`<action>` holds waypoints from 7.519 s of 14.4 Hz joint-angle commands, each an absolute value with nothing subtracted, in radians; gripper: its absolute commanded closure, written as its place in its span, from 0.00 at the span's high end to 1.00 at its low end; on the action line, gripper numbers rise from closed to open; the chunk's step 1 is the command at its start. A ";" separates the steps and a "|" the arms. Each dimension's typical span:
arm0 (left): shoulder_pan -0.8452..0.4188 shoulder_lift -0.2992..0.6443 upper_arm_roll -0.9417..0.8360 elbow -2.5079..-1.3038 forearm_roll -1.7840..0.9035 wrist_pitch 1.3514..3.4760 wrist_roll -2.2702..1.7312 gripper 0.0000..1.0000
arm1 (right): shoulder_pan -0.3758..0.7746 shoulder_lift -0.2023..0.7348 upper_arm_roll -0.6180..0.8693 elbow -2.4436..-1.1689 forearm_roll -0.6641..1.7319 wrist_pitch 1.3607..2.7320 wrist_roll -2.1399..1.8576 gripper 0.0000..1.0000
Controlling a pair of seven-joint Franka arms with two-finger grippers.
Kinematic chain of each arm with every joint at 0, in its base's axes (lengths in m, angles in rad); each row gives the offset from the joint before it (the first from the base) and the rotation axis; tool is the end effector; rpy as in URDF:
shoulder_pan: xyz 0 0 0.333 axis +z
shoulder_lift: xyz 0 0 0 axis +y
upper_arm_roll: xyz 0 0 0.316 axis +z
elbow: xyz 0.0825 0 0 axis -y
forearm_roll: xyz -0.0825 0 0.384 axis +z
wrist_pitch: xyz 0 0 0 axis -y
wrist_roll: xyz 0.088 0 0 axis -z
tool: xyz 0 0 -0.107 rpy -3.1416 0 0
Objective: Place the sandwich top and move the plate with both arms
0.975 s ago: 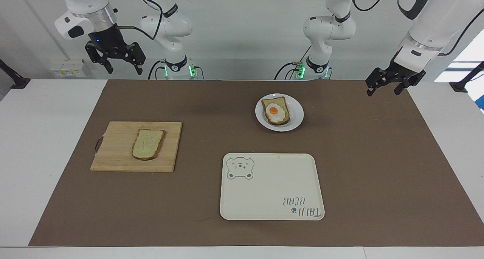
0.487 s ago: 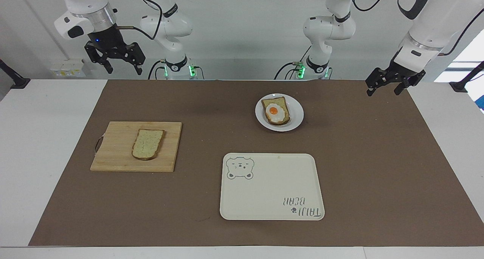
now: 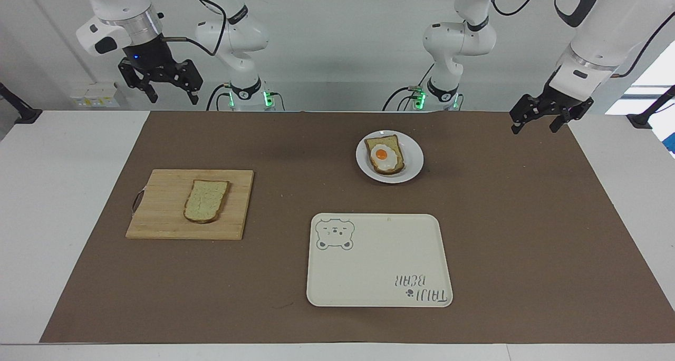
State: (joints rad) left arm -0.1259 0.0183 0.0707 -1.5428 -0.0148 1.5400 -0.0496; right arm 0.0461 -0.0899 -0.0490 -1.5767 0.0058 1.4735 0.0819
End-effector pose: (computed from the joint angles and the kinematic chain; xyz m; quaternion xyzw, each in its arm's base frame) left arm 0.5562 -0.0327 0.6249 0.9999 -0.0029 -0.0109 0.0062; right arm 0.5161 -0.0022 0.6613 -0.9991 0.0420 0.0069 0.0048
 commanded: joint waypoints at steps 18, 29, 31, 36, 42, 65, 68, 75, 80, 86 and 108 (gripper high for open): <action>-0.129 0.017 0.074 -1.543 -0.002 1.531 -0.060 1.00 | 0.035 -0.104 -0.049 -1.597 0.015 1.482 0.061 1.00; -0.129 0.017 0.074 -1.543 0.000 1.531 -0.060 1.00 | 0.035 -0.104 -0.049 -1.597 0.015 1.482 0.061 1.00; -0.129 0.017 0.074 -1.543 -0.002 1.531 -0.058 1.00 | 0.035 -0.104 -0.049 -1.597 0.015 1.482 0.061 1.00; -0.129 0.017 0.074 -1.543 0.000 1.531 -0.058 1.00 | 0.035 -0.104 -0.051 -1.603 0.015 1.486 0.061 1.00; -0.129 0.017 0.074 -1.543 0.000 1.531 -0.058 1.00 | 0.011 -0.126 -0.051 -1.676 0.017 1.569 0.052 1.00; -0.129 0.017 0.074 -1.543 0.000 1.531 -0.058 1.00 | -0.097 0.078 -0.051 -1.979 0.103 2.094 -0.072 1.00; -0.129 0.017 0.074 -1.543 0.000 1.531 -0.060 1.00 | -0.126 0.113 -0.051 -2.011 0.181 2.149 -0.138 1.00; -0.129 0.017 0.074 -1.543 0.000 1.531 -0.058 1.00 | -0.141 0.153 -0.049 -2.109 0.208 2.283 -0.176 1.00; -0.129 0.017 0.074 -1.543 0.000 1.531 -0.058 1.00 | -0.156 0.184 -0.051 -2.115 0.260 2.286 -0.219 1.00; -0.129 0.017 0.074 -1.543 0.000 1.531 -0.058 1.00 | -0.164 0.199 -0.051 -2.120 0.299 2.296 -0.281 1.00; -0.129 0.015 0.074 -1.543 -0.002 1.531 -0.060 1.00 | -0.156 0.215 -0.051 -2.097 0.298 2.283 -0.291 0.00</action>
State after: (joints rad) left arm -0.1259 0.0184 0.0709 -1.5428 -0.0148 1.5399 -0.0496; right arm -0.1512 0.2037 -0.0596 -2.1110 0.2669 2.2805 -0.2530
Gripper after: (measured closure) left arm 0.000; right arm 0.965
